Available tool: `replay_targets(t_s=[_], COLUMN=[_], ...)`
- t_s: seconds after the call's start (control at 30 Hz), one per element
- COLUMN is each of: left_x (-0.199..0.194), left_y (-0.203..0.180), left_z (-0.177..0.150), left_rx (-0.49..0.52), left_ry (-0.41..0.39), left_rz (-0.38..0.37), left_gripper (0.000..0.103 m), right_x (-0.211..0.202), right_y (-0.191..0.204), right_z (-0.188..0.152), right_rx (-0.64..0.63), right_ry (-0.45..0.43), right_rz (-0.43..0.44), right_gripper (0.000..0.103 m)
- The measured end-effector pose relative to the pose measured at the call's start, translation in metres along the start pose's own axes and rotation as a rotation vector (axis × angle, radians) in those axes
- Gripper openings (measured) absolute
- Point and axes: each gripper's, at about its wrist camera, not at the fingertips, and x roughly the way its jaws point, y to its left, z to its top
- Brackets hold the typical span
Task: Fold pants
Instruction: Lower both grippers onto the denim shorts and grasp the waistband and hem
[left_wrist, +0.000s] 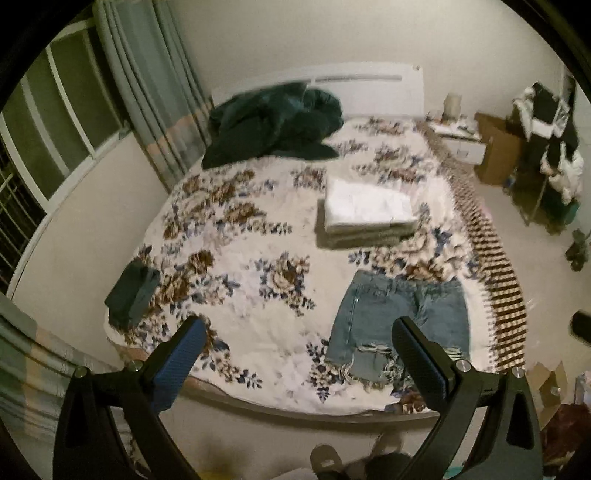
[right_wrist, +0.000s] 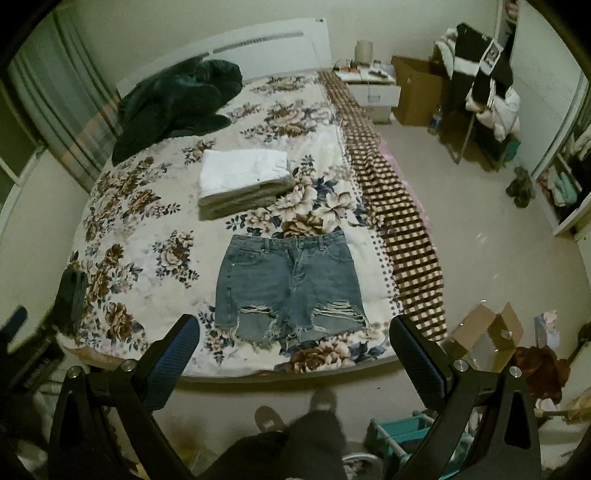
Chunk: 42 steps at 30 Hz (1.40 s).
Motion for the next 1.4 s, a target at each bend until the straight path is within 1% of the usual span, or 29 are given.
replay_targets(t_s=[0.03,0.07,0.17,0.23,0.33,0.4,0.47,0.57,0.6,0.63,0.67,0.77,0.8,0.83,0.87,0.93,0.97,1.0,1.03,1.07,1.1,1.13,1.17,1.23,1.27,1.3,1.33,1.37,1.4], left_x=[0.014,0.021,0.056,0.086,0.133,0.166,0.196,0.250,0.270,0.287,0.296,0.326,0.340,0.349,0.359,0.378,0.387,0.394,0.395,0.394,0.392,0.391,0.389,0.384,0.381,0.378,0.376,0.374,0.368], left_y=[-0.010,-0.017,-0.053,-0.085,-0.133,-0.166,-0.198,-0.253,-0.276,-0.299,-0.313,-0.370,-0.393,-0.407,-0.419,-0.439,-0.445,-0.447,-0.444,-0.440,-0.435,-0.430,-0.425,-0.417,-0.410,-0.404,-0.398,-0.393,-0.386], left_z=[0.000,-0.002,-0.006,-0.010,-0.022,-0.033,-0.049,-0.082,-0.095,-0.108,-0.115,-0.144,-0.158,-0.165,-0.174,-0.192,-0.197,-0.202,-0.202,-0.200,-0.197,-0.193,-0.189,-0.183,-0.179,-0.176,-0.173,-0.171,-0.168], left_rx=[0.001,-0.003,-0.006,-0.011,-0.028,-0.043,-0.063,-0.102,-0.108,-0.113,-0.114,-0.087,-0.054,-0.030,-0.001,0.052,0.065,0.065,0.037,0.013,-0.024,-0.055,-0.080,-0.112,-0.128,-0.137,-0.147,-0.155,-0.161], left_ry=[0.023,0.032,0.073,0.101,0.172,0.223,0.271,0.363,0.410,0.440,0.449,0.428,0.436,0.446,0.456,0.479,0.486,0.496,0.481,0.463,0.441,0.430,0.420,0.395,0.380,0.370,0.371,0.371,0.359], left_rz=[-0.006,-0.002,0.029,0.058,0.096,0.113,0.127,0.077,0.047,0.025,0.017,-0.005,-0.005,-0.004,0.004,0.036,0.044,0.049,0.029,0.012,-0.021,-0.065,-0.080,-0.110,-0.121,-0.143,-0.165,-0.183,-0.193], left_gripper=[0.103,0.103,0.103,0.103,0.103,0.103,0.103,0.103,0.103,0.103,0.103,0.103,0.103,0.102,0.100,0.099,0.097,0.096,0.096,0.093,0.078,0.072,0.063,0.038,0.014,0.007,0.006,0.005,0.005], right_x=[0.018,0.029,0.090,0.135,0.207,0.277,0.328,0.425,0.442,0.476,0.498,0.548,0.575,0.588,0.600,0.624,0.630,0.642,0.648,0.660,0.667,0.673,0.678,0.687,0.692,0.692,0.694,0.694,0.693], right_y=[-0.010,-0.016,-0.052,-0.077,-0.110,-0.139,-0.157,-0.193,-0.199,-0.211,-0.217,-0.223,-0.228,-0.229,-0.230,-0.230,-0.229,-0.229,-0.225,-0.223,-0.219,-0.215,-0.212,-0.203,-0.200,-0.198,-0.193,-0.188,-0.184], right_z=[0.010,0.015,0.045,0.065,0.095,0.118,0.129,0.147,0.148,0.151,0.150,0.140,0.137,0.132,0.127,0.121,0.119,0.116,0.113,0.111,0.110,0.109,0.108,0.108,0.110,0.111,0.112,0.115,0.117], right_rx=[0.004,0.004,0.004,-0.013,-0.050,-0.087,-0.127,-0.183,-0.186,-0.195,-0.209,-0.252,-0.276,-0.284,-0.287,-0.278,-0.276,-0.271,-0.265,-0.254,-0.244,-0.238,-0.230,-0.201,-0.182,-0.163,-0.138,-0.128,-0.122], right_ry=[0.005,0.009,0.065,0.088,0.147,0.226,0.284,0.379,0.397,0.427,0.450,0.502,0.532,0.548,0.565,0.595,0.603,0.616,0.626,0.642,0.651,0.658,0.668,0.673,0.671,0.666,0.651,0.641,0.630], right_rz=[0.012,0.016,0.044,0.069,0.109,0.193,0.217,0.279,0.292,0.323,0.334,0.346,0.343,0.354,0.364,0.394,0.404,0.420,0.433,0.448,0.462,0.471,0.475,0.488,0.485,0.494,0.503,0.499,0.496], right_gripper=[0.097,0.087,0.064,0.061,0.061,0.061,0.061,0.061,0.061,0.063,0.064,0.066,0.067,0.067,0.072,0.077,0.078,0.078,0.078,0.078,0.078,0.078,0.078,0.078,0.077,0.076,0.062,0.026,0.014])
